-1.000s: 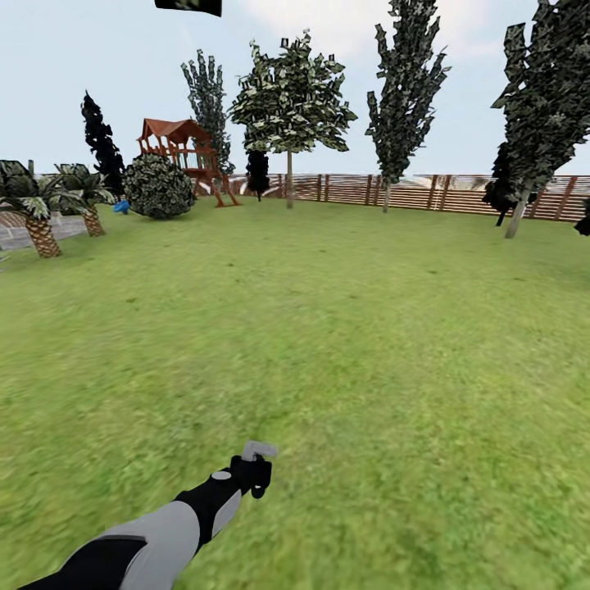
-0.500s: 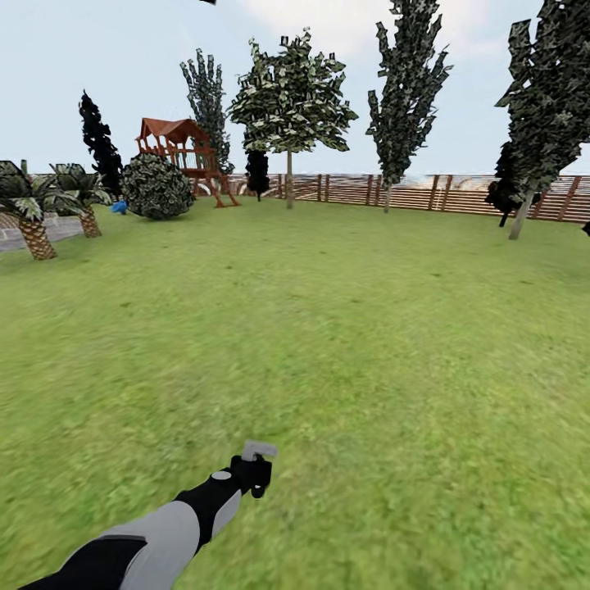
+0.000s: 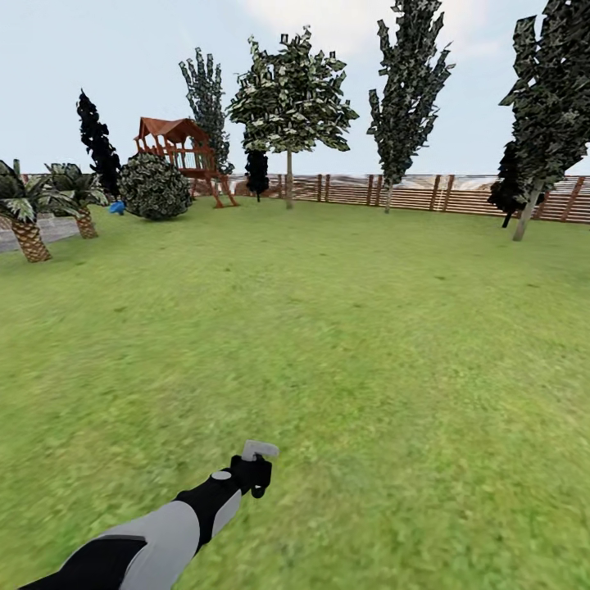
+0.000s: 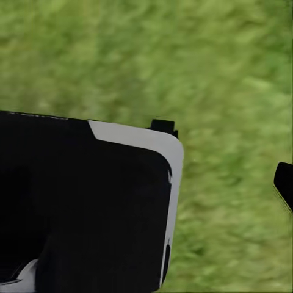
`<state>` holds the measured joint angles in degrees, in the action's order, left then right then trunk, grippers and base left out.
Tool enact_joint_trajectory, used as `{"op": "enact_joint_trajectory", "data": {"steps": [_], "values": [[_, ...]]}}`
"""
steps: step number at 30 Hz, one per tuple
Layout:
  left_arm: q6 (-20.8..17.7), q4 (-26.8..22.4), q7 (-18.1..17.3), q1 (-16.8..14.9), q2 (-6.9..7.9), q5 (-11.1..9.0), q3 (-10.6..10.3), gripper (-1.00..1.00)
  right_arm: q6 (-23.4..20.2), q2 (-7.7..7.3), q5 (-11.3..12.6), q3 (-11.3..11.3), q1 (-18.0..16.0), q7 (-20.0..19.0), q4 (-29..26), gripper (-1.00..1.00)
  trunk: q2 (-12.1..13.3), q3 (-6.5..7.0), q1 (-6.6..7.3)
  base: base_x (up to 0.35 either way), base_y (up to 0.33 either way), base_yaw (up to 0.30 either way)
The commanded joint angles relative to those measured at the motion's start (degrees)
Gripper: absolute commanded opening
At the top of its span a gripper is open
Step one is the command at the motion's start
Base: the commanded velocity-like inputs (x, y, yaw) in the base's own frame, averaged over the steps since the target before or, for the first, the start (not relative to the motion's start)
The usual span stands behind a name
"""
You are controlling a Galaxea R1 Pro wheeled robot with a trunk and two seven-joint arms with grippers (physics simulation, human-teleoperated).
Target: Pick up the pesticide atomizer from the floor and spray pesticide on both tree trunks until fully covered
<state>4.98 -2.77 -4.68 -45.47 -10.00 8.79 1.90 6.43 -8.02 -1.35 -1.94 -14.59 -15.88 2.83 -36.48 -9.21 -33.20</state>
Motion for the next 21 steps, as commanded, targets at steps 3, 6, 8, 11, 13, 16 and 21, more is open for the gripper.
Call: {"op": "enact_joint_trajectory", "data": {"steps": [3, 6, 8, 11, 13, 16, 21], "values": [[0.20, 0.05, -0.07, -0.06, 0.00, 0.53, 0.28, -1.00, 0.51, -0.01, -0.12, -0.17, -0.10, -0.08, 0.25, 1.00, -0.08, -0.09, -0.05, 0.350, 0.000, 0.000], [0.20, 0.05, -0.07, -0.06, 0.00, 0.51, 0.21, -1.00, 0.51, -0.11, -0.07, -0.17, -0.11, -0.04, 0.25, 1.00, -0.08, -0.09, -0.05, 0.350, 0.000, 0.000], [0.20, 0.03, -0.07, -0.06, 0.00, 0.47, 0.12, -1.00, 0.57, -0.14, -0.09, -0.17, -0.10, -0.03, 0.25, 1.00, -0.08, -0.09, -0.05, 0.350, 0.000, 0.000], [0.20, -0.02, -0.07, -0.06, 0.00, 0.49, 0.06, -1.00, 0.62, -0.20, -0.09, -0.17, -0.09, 0.03, 0.25, 1.00, -0.08, -0.09, -0.05, 0.350, 0.000, 0.000], [0.20, -0.03, -0.07, -0.06, 0.00, 0.50, 0.06, -1.00, 0.66, -0.23, -0.12, -0.22, -0.09, 0.05, 0.25, 1.00, -0.08, -0.09, -0.05, 0.350, 0.000, 0.000], [0.20, -0.04, -0.07, -0.06, 0.00, 0.52, 0.21, -1.00, 0.68, -0.24, -0.13, -0.25, -0.09, 0.06, 0.22, 1.00, -0.08, -0.09, -0.05, 0.350, 0.000, 0.000], [0.20, -0.04, -0.04, -0.06, 0.00, 0.49, 0.29, -1.00, 0.69, -0.24, -0.14, -0.26, -0.10, 0.06, 0.18, 1.00, -0.08, -0.09, -0.05, 0.350, 0.000, 0.000]]}}
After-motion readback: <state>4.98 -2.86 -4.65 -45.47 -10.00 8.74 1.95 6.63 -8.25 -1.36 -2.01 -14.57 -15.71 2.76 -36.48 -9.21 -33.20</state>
